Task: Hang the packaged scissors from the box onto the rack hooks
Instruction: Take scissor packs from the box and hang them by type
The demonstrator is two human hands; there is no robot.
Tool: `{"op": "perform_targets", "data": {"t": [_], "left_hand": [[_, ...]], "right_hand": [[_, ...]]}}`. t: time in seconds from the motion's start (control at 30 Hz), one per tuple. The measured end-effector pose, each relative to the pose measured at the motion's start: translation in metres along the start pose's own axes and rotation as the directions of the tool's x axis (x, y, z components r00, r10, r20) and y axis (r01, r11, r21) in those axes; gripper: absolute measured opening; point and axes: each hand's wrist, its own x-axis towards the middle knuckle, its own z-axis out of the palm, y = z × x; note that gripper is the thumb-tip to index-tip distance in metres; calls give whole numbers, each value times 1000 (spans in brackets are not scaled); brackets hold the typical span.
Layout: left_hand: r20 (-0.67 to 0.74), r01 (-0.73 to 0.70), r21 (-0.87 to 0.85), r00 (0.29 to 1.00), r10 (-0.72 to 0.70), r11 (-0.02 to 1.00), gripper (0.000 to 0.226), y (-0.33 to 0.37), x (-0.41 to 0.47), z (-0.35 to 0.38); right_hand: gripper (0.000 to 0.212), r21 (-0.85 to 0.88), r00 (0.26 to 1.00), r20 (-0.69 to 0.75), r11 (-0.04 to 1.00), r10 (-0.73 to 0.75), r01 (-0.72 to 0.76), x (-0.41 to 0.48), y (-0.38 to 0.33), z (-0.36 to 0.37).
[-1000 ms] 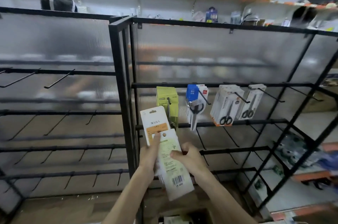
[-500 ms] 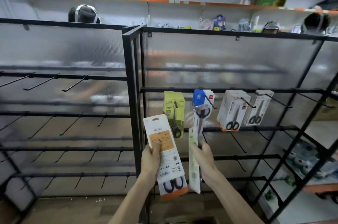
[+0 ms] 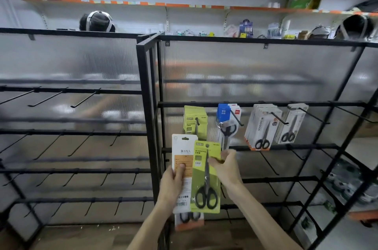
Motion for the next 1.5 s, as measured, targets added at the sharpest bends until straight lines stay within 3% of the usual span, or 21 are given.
{"op": "perform_targets", "data": {"t": [0.13,0.3,0.5,0.8,0.87,1.13,1.2,1.3,1.37,1.43,1.5], "left_hand": [[-65,15,-68,998,-19,998,22,0,9,-11],[-119,8,-97,993,-19,995,27,-2,19,-19],[-96,40,-132,994,-53,990,22,-12,20,-24],[-79,82,-116,993,-91,990,21,-18,29,-23],[-65,103,-120,992,-111,988,22,-17,30,-20],[-28,117,-163,992,-123,980,21,-12,29,-15],[-17,109,-156,993,-113,982,22,-13,29,-10],[1,97,-154,995,-98,983,24,-18,28,5],[28,92,-143,996,-89,985,27,-19,23,21],[71,112,-129,992,-103,985,34,-18,18,41],[100,143,-134,986,-130,981,42,-17,15,59]], "right_hand": [[32,50,996,53,996,-74,71,19,-22,0],[18,-9,993,6,993,-118,118,51,-35,16],[12,-52,998,-12,997,-61,60,81,-30,31],[12,-56,996,-16,994,-91,90,101,-9,40],[3,-103,997,-37,993,-69,64,110,-13,46],[22,-371,981,-188,928,-43,-31,113,-11,65],[20,-262,997,-38,964,-61,49,80,2,60],[10,-109,966,257,994,38,-10,26,13,46],[19,-125,966,258,992,31,1,19,27,33],[11,-150,974,218,988,60,-27,22,32,14],[24,-155,981,183,987,67,-39,25,37,-9]]}}
